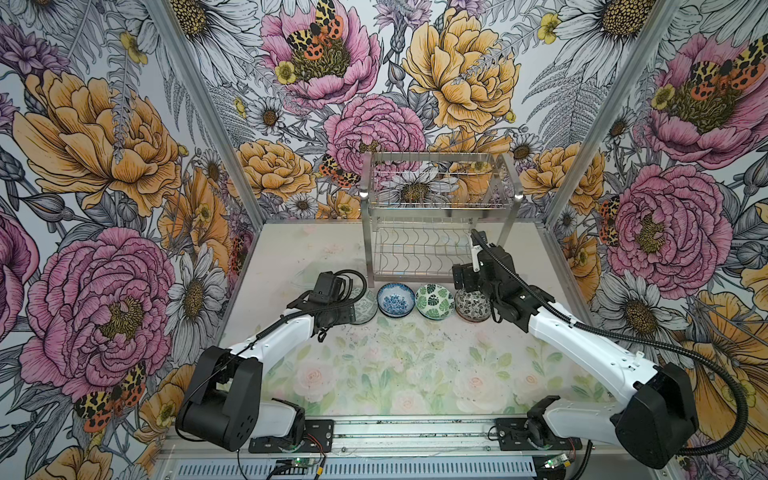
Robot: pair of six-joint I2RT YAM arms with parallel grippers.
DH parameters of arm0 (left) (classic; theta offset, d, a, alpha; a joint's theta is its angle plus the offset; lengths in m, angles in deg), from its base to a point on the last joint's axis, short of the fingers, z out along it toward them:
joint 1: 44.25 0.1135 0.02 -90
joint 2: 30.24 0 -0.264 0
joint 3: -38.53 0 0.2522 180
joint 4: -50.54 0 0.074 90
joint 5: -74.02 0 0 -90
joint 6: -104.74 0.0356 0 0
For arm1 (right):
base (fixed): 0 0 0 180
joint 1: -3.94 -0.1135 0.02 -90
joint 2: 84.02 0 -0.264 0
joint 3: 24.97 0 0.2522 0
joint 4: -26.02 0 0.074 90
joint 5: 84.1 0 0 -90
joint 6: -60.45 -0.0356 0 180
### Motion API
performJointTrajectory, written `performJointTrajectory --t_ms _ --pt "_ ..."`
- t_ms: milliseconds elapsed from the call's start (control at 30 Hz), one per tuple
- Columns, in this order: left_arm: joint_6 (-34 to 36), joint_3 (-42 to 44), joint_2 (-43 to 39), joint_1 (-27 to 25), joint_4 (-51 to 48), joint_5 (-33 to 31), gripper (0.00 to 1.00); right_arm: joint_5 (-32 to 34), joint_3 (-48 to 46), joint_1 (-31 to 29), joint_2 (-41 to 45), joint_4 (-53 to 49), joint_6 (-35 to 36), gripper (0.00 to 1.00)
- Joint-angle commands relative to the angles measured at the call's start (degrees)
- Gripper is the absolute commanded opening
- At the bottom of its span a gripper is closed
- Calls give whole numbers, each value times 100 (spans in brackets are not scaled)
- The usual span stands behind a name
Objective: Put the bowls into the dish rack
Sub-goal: 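Close the left gripper on the rim of the green geometric bowl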
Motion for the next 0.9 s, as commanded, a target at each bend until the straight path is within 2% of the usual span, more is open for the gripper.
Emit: performJointTrajectory --t_ms 0,267,633,867 --pt "-68 16 64 -12 190 38 76 -70 197 -40 -42 -31 38 99" --pt "-32 -60 -73 47 208 -44 70 -76 181 -37 -16 -40 52 99" --pt "82 -290 11 159 227 -124 42 -115 232 -45 -73 -36 55 99" --pt "117 -442 145 143 252 -164 35 -120 238 -40 -94 -30 64 99"
